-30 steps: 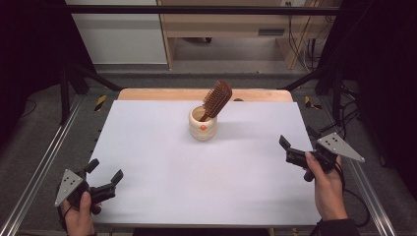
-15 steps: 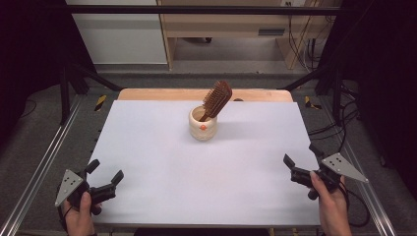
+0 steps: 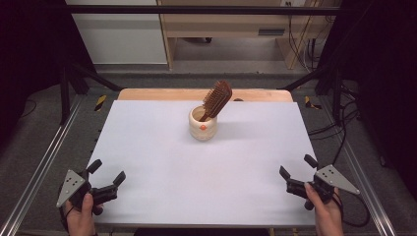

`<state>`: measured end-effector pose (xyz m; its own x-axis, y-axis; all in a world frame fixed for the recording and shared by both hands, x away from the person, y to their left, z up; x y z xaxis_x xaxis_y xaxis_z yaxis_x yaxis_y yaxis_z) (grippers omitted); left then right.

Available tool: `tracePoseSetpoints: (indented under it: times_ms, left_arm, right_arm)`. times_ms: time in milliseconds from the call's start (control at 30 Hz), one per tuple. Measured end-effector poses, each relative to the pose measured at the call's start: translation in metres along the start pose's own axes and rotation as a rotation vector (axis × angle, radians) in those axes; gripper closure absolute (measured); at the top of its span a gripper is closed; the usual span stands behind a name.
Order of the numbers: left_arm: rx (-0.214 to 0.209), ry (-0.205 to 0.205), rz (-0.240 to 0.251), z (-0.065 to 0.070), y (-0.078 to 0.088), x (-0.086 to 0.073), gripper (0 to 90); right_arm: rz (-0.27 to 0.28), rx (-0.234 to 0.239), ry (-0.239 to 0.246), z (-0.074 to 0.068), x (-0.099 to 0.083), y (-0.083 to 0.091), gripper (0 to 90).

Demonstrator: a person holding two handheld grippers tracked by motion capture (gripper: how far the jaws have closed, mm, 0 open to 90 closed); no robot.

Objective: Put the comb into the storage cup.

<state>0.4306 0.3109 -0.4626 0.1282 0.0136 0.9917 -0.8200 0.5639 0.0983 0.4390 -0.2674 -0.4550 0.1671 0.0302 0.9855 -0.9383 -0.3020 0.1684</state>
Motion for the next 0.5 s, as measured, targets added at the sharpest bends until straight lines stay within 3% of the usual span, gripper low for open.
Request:
tracePoseSetpoints:
  times_ms: [133,500]
  left_arm:
    - [0.002,-0.004,-0.005,0.001,-0.001,0.0,1.5]
    - [-0.01,-0.014,-0.017,0.009,-0.007,-0.001,1.7]
  right_arm:
    - [-0.024,0.022,0.043,-0.011,-0.008,-0.004,3.4]
    - [-0.033,0.105,0.042,-0.038,-0.02,-0.018,4.0]
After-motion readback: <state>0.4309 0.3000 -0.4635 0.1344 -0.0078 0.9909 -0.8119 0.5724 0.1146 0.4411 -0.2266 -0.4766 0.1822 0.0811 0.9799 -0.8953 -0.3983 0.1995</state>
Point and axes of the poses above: each handheld gripper's, and its own axes: y roughly backward along the jaws, x roughly out of its top, z roughly to its right, the point moved 5 cm from there along -y, roughly forward along the jaws, and after that the axes turned 7 degrees about -x, right-handed, at the moved point
